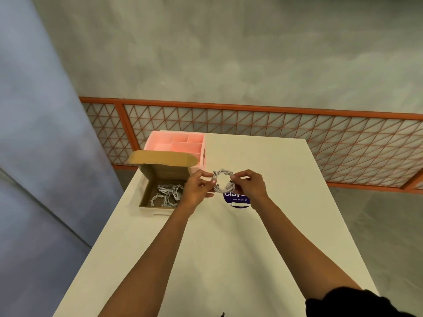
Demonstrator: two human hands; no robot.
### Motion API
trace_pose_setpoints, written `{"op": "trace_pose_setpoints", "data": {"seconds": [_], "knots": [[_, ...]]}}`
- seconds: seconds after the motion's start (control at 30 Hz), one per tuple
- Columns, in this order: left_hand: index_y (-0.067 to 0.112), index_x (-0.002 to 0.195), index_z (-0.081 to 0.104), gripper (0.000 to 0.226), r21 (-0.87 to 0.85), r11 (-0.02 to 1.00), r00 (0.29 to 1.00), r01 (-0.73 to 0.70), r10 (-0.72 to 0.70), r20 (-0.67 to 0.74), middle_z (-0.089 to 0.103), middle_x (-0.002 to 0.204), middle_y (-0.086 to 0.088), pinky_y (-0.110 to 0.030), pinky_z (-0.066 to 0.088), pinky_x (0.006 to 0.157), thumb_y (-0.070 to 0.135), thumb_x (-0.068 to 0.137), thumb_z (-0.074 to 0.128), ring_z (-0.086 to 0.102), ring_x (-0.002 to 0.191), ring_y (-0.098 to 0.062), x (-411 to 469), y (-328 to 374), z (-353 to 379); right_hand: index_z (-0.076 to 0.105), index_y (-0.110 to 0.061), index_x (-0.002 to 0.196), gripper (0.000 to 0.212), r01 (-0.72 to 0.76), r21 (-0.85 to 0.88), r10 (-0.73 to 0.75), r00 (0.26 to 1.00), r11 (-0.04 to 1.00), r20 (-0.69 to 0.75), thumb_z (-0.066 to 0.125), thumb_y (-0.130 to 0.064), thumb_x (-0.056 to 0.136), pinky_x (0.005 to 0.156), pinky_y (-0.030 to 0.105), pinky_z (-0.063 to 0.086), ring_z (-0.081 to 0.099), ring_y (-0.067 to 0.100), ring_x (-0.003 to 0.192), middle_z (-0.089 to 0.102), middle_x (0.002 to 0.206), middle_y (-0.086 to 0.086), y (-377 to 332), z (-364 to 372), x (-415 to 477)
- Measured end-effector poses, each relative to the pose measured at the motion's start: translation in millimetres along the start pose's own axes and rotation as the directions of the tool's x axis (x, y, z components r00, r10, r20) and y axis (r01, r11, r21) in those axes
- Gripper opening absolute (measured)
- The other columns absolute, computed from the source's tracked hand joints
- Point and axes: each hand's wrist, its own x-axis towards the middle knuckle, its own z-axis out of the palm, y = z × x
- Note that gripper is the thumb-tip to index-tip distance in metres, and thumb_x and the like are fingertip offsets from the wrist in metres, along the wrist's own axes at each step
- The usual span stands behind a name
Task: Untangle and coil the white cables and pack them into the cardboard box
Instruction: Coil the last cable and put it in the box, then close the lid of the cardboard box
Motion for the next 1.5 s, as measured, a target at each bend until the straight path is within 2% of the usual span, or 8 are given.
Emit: {"op": "trace_pose_setpoints", "data": {"seconds": [0.17,0.4,0.63,0.8,1.07,1.27,1.37,1.5], "knots": [[0.007,0.090,0.057,0.012,0.023,0.986,0.986,0.168,-0.168,0.015,0.065,0.084,-0.011,-0.021,0.056,0.053,0.003,0.085,0.067,0.063,0.062,-0.012,-7,-24,-39,0.063,0.005,0.095,0.019,-0.127,0.012,0.126,0.989,0.992,0.080,0.072,-0.004,0.082,0.046,0.021,0.054,0.058,0.010,0.042,0.064,0.068,0.012,27,37,-7],[0.001,0.110,0.063,0.019,0.063,0.952,0.952,0.299,-0.293,-0.092,0.066,0.097,-0.014,-0.022,0.056,0.055,0.009,0.092,0.060,0.063,0.070,-0.019,5,-55,-105,0.064,0.008,0.104,0.020,-0.233,-0.039,0.237,0.962,0.972,0.139,0.062,-0.005,0.090,0.068,0.030,0.059,0.063,0.020,0.058,0.066,0.077,0.016,51,111,-10],[0.004,0.124,0.058,0.037,0.159,0.960,0.973,0.229,-0.230,-0.013,0.062,0.112,-0.009,-0.038,0.052,0.091,0.007,0.088,0.065,0.060,0.102,-0.025,27,-66,-152,0.060,-0.001,0.119,0.027,-0.208,-0.043,0.212,0.961,0.977,0.179,0.045,-0.009,0.097,0.085,0.033,0.056,0.065,0.023,0.091,0.066,0.106,0.014,50,169,-9],[0.004,0.131,0.049,0.063,0.229,0.946,0.967,0.231,-0.249,0.055,0.055,0.117,-0.008,-0.041,0.051,0.094,-0.011,0.074,0.072,0.059,0.103,-0.026,41,-70,-165,0.057,-0.005,0.125,0.031,-0.222,-0.085,0.234,0.954,0.971,0.188,0.042,-0.015,0.099,0.084,0.032,0.055,0.062,0.022,0.097,0.064,0.114,0.014,47,192,-6],[0.005,0.133,0.050,0.051,0.336,0.927,0.970,0.164,-0.214,0.117,0.060,0.125,-0.010,-0.028,0.049,0.092,-0.002,0.085,0.065,0.060,0.102,-0.020,49,-88,-176,0.057,-0.006,0.124,0.030,-0.266,-0.091,0.275,0.954,0.960,0.121,0.043,-0.013,0.099,0.089,0.039,0.055,0.065,0.025,0.095,0.065,0.110,0.013,53,204,-1],[0.008,0.103,0.054,0.017,0.357,0.930,0.947,0.085,0.037,-0.320,0.057,0.109,-0.012,-0.029,0.049,0.077,0.012,0.089,0.063,0.060,0.095,-0.026,44,-81,-192,0.043,-0.007,0.128,0.045,-0.179,-0.071,0.160,0.962,0.981,-0.221,0.063,-0.011,0.088,0.084,0.033,0.051,0.060,0.025,0.099,0.060,0.112,0.009,44,188,3],[0.010,0.107,0.037,0.045,0.305,0.952,0.910,-0.020,0.144,-0.389,0.050,0.104,-0.005,-0.034,0.050,0.072,0.014,0.081,0.073,0.055,0.091,-0.022,45,-62,-201,0.028,-0.007,0.139,0.077,0.001,-0.156,-0.049,0.951,0.988,-0.306,0.076,-0.015,0.078,0.092,0.039,0.050,0.055,0.028,0.110,0.051,0.124,0.016,30,180,7],[0.006,0.127,0.028,0.073,0.275,0.956,0.885,-0.105,0.216,-0.412,0.055,0.099,-0.002,-0.026,0.048,0.071,0.009,0.075,0.079,0.058,0.084,-0.014,48,-31,-202,0.017,-0.012,0.147,0.094,0.172,-0.307,-0.242,0.948,0.936,-0.208,0.078,-0.010,0.075,0.091,0.038,0.050,0.053,0.026,0.111,0.039,0.134,0.014,2,176,12]]}}
